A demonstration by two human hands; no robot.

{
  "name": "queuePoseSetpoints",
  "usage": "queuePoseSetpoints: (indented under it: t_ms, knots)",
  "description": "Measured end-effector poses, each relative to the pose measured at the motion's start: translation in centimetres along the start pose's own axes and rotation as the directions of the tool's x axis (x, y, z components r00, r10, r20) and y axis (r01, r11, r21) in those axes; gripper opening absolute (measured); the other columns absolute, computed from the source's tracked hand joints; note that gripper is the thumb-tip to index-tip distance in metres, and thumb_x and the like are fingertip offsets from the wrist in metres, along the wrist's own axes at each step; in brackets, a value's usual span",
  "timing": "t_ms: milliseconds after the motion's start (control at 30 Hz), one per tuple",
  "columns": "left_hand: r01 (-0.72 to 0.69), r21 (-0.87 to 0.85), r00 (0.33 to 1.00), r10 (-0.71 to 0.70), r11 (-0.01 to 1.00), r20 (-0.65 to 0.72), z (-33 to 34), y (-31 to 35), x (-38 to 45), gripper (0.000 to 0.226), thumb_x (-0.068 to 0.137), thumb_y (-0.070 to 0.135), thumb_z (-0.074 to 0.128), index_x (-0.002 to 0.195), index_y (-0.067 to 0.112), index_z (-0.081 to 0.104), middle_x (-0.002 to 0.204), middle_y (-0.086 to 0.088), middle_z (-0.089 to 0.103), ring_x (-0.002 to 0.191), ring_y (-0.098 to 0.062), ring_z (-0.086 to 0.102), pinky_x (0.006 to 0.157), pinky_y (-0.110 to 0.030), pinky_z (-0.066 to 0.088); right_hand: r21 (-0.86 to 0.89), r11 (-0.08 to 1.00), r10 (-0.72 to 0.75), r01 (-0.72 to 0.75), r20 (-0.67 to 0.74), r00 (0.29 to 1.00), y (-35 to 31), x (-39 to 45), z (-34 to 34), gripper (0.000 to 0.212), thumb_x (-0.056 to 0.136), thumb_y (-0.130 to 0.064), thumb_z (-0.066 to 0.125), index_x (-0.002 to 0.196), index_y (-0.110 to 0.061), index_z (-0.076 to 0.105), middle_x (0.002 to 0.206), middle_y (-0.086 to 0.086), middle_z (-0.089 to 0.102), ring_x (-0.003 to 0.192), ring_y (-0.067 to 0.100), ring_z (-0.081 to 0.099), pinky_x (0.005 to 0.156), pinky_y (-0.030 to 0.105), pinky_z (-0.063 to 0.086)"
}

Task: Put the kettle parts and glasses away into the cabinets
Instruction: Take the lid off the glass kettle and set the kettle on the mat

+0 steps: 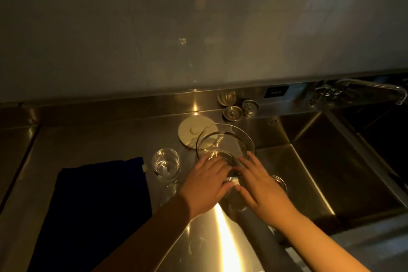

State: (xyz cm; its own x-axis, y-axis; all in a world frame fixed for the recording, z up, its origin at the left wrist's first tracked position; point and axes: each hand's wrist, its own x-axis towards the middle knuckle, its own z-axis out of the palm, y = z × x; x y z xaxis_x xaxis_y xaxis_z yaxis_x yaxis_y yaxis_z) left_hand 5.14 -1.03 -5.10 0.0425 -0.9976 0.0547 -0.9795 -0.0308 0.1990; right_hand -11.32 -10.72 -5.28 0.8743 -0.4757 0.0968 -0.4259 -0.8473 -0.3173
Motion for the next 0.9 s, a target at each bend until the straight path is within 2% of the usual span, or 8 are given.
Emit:
queuePoseSetpoints:
  t_ms: [67,200,333,467,567,633,800,900]
  knots:
    - [0.009,0.012,1.000,-0.009,1.000,-0.017,0.5,0.4,-0.5,0.035,0.096,0.039,0.032,0.116,0.023,0.056,0.117,0.003,0.060,0.117,-0.015,0.051,0.114,-0.036,0.015,-0.023,1.000,0.012,-0.013,-0.044,0.999,-0.3,-0.5,0.9,0.060,0.092,-0.060,0.025,0.136,-0.021,0.038,0.150,0.001,0.030,0.144,0.017,0.004,0.105,0.032,0.024]
    - [0.056,-0.021,0.995,-0.057,0.998,-0.080,0.3,1.1,-0.6,0.026,0.097,0.028,0.035,0.112,0.020,0.055,0.114,0.001,0.059,0.116,-0.017,0.050,0.114,-0.032,0.006,-0.016,0.999,0.045,-0.047,-0.097,0.994,-0.6,-0.4,1.8,0.057,0.086,-0.045,0.049,0.135,-0.017,0.039,0.152,0.006,0.028,0.144,0.018,0.002,0.105,0.036,0.032]
    - [0.088,-0.029,0.992,-0.090,0.996,-0.090,-0.2,2.0,-0.4,0.023,0.096,0.024,0.047,0.116,0.020,0.056,0.120,0.002,0.059,0.122,-0.016,0.045,0.116,-0.032,0.007,0.013,0.999,0.044,-0.043,-0.094,0.995,-1.0,-1.2,2.4,0.081,0.076,-0.027,0.069,0.144,-0.018,0.026,0.157,0.005,0.007,0.145,0.021,-0.007,0.111,0.041,0.028]
    - [0.141,-0.015,0.987,-0.141,0.990,-0.079,-0.2,3.5,-0.3,0.024,0.090,0.018,0.053,0.114,0.021,0.055,0.117,0.003,0.060,0.120,-0.015,0.047,0.116,-0.031,0.011,0.119,0.991,0.081,-0.065,-0.136,0.987,-1.3,-3.1,3.8,0.093,0.075,-0.017,0.071,0.149,-0.021,0.014,0.158,0.006,-0.004,0.144,0.028,0.007,0.106,0.043,0.037]
    - [0.190,-0.028,0.977,-0.192,0.981,-0.093,-0.4,4.4,-0.3,0.026,0.089,0.016,0.055,0.115,0.021,0.055,0.120,0.002,0.059,0.122,-0.015,0.046,0.115,-0.029,0.016,0.239,0.964,0.154,-0.113,-0.163,0.974,-1.2,-3.8,4.8,0.089,0.080,-0.017,0.066,0.148,-0.025,0.009,0.157,0.003,-0.005,0.132,0.029,0.040,0.084,0.028,0.052]
    - [0.209,-0.034,0.972,-0.212,0.977,-0.103,-0.5,4.9,-0.4,0.025,0.090,0.015,0.054,0.115,0.021,0.055,0.119,0.003,0.059,0.120,-0.014,0.045,0.109,-0.027,0.022,0.273,0.953,0.182,-0.131,-0.169,0.969,-1.0,-4.0,5.2,0.086,0.083,-0.016,0.062,0.148,-0.028,0.007,0.157,0.000,-0.004,0.120,0.025,0.052,0.069,0.019,0.050]
    - [0.205,-0.068,0.966,-0.214,0.976,-0.145,-0.7,6.0,-0.4,0.022,0.092,0.014,0.053,0.113,0.018,0.056,0.116,0.001,0.061,0.117,-0.016,0.049,0.108,-0.026,0.023,0.262,0.964,0.099,-0.045,-0.198,0.975,-0.5,-5.1,4.1,0.077,0.083,-0.014,0.060,0.145,-0.030,0.016,0.156,0.004,0.008,0.115,0.031,0.055,0.071,0.031,0.053]
    - [0.190,-0.103,0.965,-0.205,0.976,-0.164,-1.2,6.7,-0.5,0.022,0.094,0.016,0.051,0.116,0.020,0.055,0.115,0.003,0.060,0.114,-0.015,0.049,0.098,-0.023,0.029,0.261,0.965,0.047,0.011,-0.217,0.975,0.2,-6.1,2.6,0.076,0.080,-0.012,0.061,0.141,-0.033,0.021,0.155,0.000,0.012,0.118,0.030,0.052,0.074,0.036,0.055]
